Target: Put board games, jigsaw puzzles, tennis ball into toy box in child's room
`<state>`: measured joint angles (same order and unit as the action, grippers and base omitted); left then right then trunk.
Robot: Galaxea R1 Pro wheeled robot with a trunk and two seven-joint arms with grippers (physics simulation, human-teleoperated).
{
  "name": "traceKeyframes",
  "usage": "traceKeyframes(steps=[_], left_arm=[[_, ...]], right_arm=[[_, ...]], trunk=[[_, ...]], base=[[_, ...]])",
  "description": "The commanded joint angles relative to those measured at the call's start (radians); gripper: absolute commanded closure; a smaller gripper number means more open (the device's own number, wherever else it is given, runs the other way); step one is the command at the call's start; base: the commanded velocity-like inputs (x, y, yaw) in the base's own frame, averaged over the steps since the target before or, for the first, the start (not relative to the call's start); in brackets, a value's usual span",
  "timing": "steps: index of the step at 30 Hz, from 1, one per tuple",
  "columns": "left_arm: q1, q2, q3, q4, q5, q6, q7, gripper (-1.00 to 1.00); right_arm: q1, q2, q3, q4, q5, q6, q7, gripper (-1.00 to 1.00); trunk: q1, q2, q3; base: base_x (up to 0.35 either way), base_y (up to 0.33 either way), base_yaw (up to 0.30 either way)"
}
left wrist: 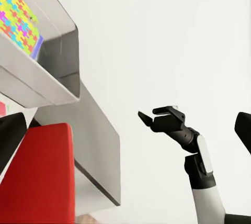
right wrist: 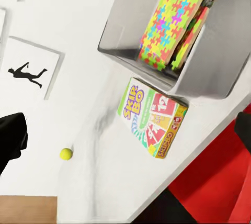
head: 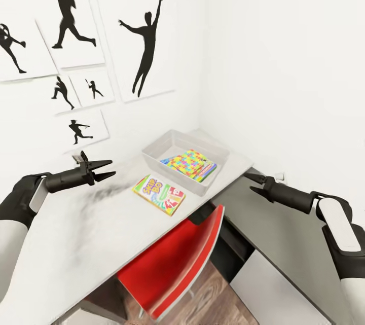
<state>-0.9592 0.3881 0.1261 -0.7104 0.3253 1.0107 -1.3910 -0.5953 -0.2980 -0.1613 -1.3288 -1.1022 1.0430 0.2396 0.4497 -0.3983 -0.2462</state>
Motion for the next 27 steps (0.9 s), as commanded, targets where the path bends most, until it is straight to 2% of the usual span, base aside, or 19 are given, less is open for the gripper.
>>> traceKeyframes(steps=[1, 14, 19, 23, 27], left_arm=[[0.000, 0.000, 0.000, 0.000, 0.002, 0.010, -0.002, -1.00], [0.006, 0.003, 0.002, 0.000, 0.001, 0.007, -0.001, -1.00], [0.023, 0.021, 0.004, 0.000, 0.004, -0.042, -0.009, -1.00], [0.040, 0.033, 0.008, 0.000, 0.007, -0.060, -0.013, -1.00], [0.071, 0.062, 0.009, -0.001, 0.012, -0.063, -0.020, -1.00]], right_arm=[[0.001, 0.000, -0.001, 0.000, 0.010, 0.004, 0.010, -1.00], [0.013, -0.001, 0.001, -0.007, 0.009, 0.004, 0.007, -1.00], [0.040, -0.007, 0.000, -0.013, 0.005, 0.004, 0.010, -1.00], [0.090, -0.011, -0.004, -0.026, 0.002, 0.004, 0.014, -1.00], [0.156, -0.014, -0.008, -0.113, 0.000, 0.004, 0.019, -1.00]], trunk=[[0.000, -0.002, 0.000], [0.000, -0.002, 0.020], [0.000, -0.002, 0.026], [0.000, -0.002, 0.030], [0.000, -0.002, 0.034]], base=[[-0.098, 0.001, 0.094], [-0.014, 0.000, 0.137], [0.000, 0.000, 0.215], [0.000, 0.000, 0.236], [0.000, 0.000, 0.242]])
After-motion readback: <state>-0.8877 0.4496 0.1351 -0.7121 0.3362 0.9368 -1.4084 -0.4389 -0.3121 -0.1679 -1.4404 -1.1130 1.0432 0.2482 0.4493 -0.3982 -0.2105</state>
